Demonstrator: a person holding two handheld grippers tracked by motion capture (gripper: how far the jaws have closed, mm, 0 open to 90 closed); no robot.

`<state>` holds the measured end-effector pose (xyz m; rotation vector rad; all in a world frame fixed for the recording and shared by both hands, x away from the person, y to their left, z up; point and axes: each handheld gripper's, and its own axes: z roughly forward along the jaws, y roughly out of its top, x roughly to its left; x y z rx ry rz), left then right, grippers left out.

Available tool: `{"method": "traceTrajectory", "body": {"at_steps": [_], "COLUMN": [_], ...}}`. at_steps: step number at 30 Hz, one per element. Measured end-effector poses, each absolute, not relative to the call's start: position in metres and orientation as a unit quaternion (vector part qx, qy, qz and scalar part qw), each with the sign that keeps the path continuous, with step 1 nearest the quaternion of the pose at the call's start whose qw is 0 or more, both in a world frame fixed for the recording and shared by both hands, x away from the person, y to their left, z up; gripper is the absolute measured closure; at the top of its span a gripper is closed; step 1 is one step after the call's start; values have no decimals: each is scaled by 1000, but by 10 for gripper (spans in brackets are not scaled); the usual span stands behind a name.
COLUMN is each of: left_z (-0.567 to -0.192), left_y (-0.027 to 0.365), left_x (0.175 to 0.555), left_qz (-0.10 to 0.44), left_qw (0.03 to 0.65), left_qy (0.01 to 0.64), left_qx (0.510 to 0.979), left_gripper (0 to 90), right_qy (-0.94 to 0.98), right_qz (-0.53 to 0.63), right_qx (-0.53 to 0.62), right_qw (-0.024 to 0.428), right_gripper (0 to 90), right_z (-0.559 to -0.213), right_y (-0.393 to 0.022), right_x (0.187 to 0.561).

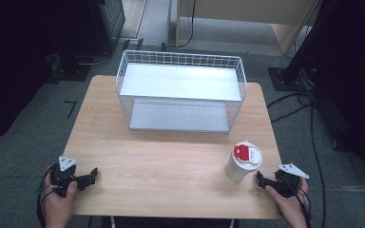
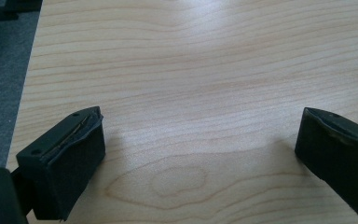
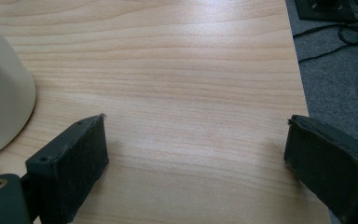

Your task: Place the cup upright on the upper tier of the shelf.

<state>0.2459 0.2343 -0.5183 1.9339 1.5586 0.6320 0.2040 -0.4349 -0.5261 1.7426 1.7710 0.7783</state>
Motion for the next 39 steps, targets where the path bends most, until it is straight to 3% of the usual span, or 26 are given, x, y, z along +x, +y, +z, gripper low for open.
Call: {"method": "traceTrajectory", "body": {"at_steps": [13,39], "left_z": [-518,-518], "left_y": [234,234], "left_x": [246,246], "left_qz": [236,236], "left_qw": [285,285], "left_qy": [583,583], "left_qx": [723,723], "left_gripper": [20,20], "right_qy": [675,729], "right_qz": [292,346], "right_qx": [621,540], "right_qw": [270,239], "right_gripper": [52,53], "right_z": [-525,-511], "right_y": [-429,-394], "right_x": [197,187]}}
